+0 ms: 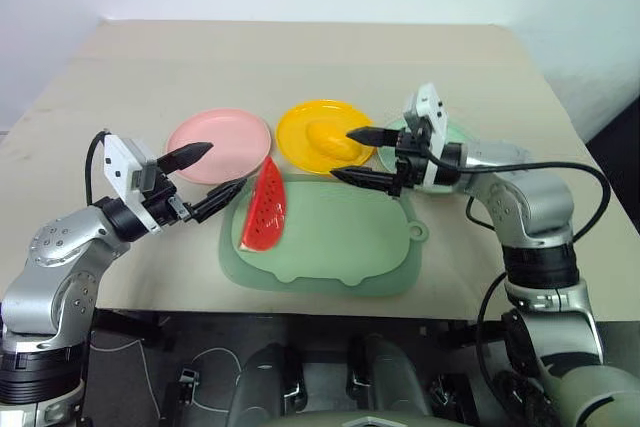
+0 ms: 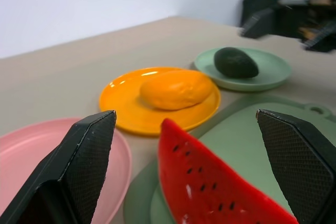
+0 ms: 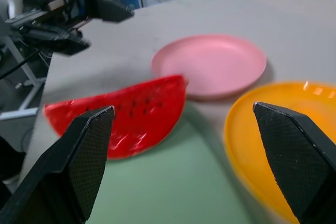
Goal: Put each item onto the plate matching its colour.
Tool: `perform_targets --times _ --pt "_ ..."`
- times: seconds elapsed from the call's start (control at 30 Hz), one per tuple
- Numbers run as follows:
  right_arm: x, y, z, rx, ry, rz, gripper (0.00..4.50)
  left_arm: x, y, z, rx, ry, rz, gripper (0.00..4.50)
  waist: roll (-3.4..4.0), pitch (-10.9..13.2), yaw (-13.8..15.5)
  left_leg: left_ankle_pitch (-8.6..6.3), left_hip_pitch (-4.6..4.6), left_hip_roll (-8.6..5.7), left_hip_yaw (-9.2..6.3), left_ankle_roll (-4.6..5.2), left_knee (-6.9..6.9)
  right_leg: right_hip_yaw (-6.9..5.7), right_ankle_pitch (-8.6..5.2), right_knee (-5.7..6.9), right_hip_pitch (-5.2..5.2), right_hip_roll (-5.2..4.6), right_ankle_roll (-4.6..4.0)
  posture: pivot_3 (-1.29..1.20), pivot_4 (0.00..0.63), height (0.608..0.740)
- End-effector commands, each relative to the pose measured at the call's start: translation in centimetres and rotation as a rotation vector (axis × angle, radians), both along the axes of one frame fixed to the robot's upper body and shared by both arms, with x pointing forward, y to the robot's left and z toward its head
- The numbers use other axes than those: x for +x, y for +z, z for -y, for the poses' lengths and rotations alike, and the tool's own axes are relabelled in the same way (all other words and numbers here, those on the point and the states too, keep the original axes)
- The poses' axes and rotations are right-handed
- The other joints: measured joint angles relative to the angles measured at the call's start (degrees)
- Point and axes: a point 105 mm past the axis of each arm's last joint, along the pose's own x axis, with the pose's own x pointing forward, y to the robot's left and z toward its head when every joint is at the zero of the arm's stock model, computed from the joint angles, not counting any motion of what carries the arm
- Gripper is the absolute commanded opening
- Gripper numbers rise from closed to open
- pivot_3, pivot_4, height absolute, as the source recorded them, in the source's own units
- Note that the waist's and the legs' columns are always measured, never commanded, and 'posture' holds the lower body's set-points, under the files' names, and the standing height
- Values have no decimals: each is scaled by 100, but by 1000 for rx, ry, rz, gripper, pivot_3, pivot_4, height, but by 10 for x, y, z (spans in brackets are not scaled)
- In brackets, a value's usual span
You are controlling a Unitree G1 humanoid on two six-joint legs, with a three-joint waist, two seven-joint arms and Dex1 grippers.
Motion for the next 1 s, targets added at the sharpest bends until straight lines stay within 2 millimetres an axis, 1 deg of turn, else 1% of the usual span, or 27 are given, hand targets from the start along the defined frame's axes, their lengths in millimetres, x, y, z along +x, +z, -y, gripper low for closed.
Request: perform_targets --times 0.03,0.1,0.2,0.37,0.5,0.53,0.6,0.63,0.7,0.8,0.93,1.0 --pt "-11 3 1 -21 -25 64 4485 -3 9 -2 -7 15 34 4500 0 0 -4 0 0 0 0 0 0 0 0 0 0 0 0 0 150 696" --pt "-10 -2 5 -26 -74 65 4485 -3 8 -1 -17 32 28 4500 0 0 -5 0 0 0 0 0 0 0 0 -1 0 1 0 0 150 696" --pt "-6 -1 9 -6 -133 70 4485 -3 9 -2 -35 51 20 4500 0 0 -8 0 1 0 0 0 0 0 -1 -3 1 2 0 0 150 696" --pt "-8 -6 13 -31 -146 70 4485 -7 10 5 -90 81 -19 4500 -1 0 6 0 0 1 0 0 -2 0 -1 -6 2 5 1 0 150 696" --pt "-5 -8 18 -47 -160 66 4485 -6 16 11 -92 170 -42 4500 -1 0 36 0 3 0 0 0 0 0 0 -9 8 5 1 0 150 696" --pt "-4 -7 19 -49 -163 67 4485 -7 18 13 -98 182 -43 4500 -1 0 60 0 5 0 0 0 0 0 0 -10 11 5 1 0 150 696" --pt "-3 -7 19 -48 -169 64 4485 -14 18 25 -121 164 -81 4500 -1 0 85 0 7 0 -1 1 1 1 0 -11 13 6 1 0 150 696" --pt "-3 -7 19 -49 -169 62 4485 -14 14 26 -99 200 -105 4500 -2 0 95 0 7 1 -1 1 1 1 0 -12 14 7 1 0 150 696" --pt "-4 -6 21 -52 -166 59 4485 -17 10 35 -90 208 -141 4500 -2 0 114 0 7 1 -2 1 0 1 0 -12 15 8 2 0 150 696" --pt "-4 -4 23 -53 -174 64 4485 -21 2 41 -85 230 -197 4500 -2 0 126 0 9 0 -4 1 2 0 0 -12 21 10 2 0 150 696" --pt "-2 -2 30 -57 -194 67 4485 -17 -14 36 -62 332 -278 4500 -2 0 127 0 10 0 -5 1 3 0 0 -14 24 11 2 0 150 696" --pt "-1 -3 33 -64 -201 67 4485 -14 -19 36 -45 343 -301 4500 -3 0 131 0 10 0 -6 1 3 0 0 -14 24 12 2 0 150 696"
